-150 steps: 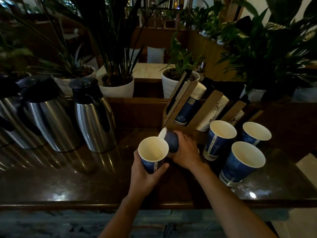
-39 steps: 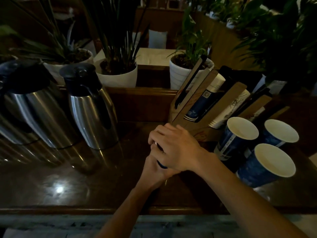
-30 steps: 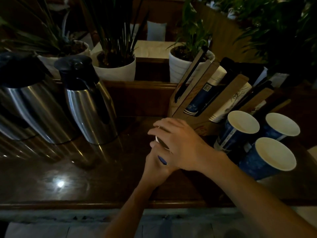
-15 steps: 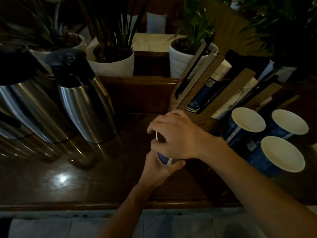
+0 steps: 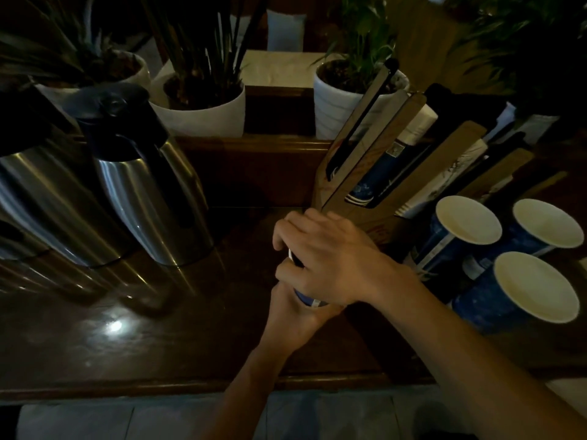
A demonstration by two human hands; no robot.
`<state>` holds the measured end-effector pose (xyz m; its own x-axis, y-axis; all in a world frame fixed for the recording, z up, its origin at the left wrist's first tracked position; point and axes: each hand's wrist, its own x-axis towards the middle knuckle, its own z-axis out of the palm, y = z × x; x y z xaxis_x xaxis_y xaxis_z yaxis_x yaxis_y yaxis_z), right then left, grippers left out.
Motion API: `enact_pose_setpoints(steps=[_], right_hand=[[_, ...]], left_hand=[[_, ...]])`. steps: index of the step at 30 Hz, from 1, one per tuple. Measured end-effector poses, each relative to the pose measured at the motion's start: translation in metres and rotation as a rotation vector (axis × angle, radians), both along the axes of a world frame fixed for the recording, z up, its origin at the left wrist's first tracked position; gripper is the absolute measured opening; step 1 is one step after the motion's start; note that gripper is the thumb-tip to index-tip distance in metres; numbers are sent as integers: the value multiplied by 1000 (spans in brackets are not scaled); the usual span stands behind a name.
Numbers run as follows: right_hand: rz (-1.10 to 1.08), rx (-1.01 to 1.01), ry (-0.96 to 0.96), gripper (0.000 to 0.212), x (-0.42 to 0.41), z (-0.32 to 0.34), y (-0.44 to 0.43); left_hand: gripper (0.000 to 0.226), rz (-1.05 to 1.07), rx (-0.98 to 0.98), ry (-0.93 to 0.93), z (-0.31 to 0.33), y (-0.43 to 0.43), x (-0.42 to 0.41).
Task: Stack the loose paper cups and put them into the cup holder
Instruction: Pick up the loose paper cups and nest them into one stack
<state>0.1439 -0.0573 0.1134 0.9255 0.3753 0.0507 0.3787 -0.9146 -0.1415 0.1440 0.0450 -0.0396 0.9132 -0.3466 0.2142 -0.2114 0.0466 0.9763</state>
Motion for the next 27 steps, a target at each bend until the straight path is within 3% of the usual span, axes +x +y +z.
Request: enact_pose_setpoints(steps=[7, 13, 20, 27], right_hand=[[-20, 15, 10, 41, -3, -4, -1], [-98, 418, -217, 18, -21, -6, -3], [-108, 391, -248, 32, -51, -7, -11], [-190, 479, -274, 28, -79, 12, -55]], left_hand=[[72, -13, -9, 47, -4, 1, -4], [98, 0, 20, 34, 1, 4, -8], [100, -29, 67, -6, 6, -3, -22], [104, -62, 112, 51, 3, -34, -44]])
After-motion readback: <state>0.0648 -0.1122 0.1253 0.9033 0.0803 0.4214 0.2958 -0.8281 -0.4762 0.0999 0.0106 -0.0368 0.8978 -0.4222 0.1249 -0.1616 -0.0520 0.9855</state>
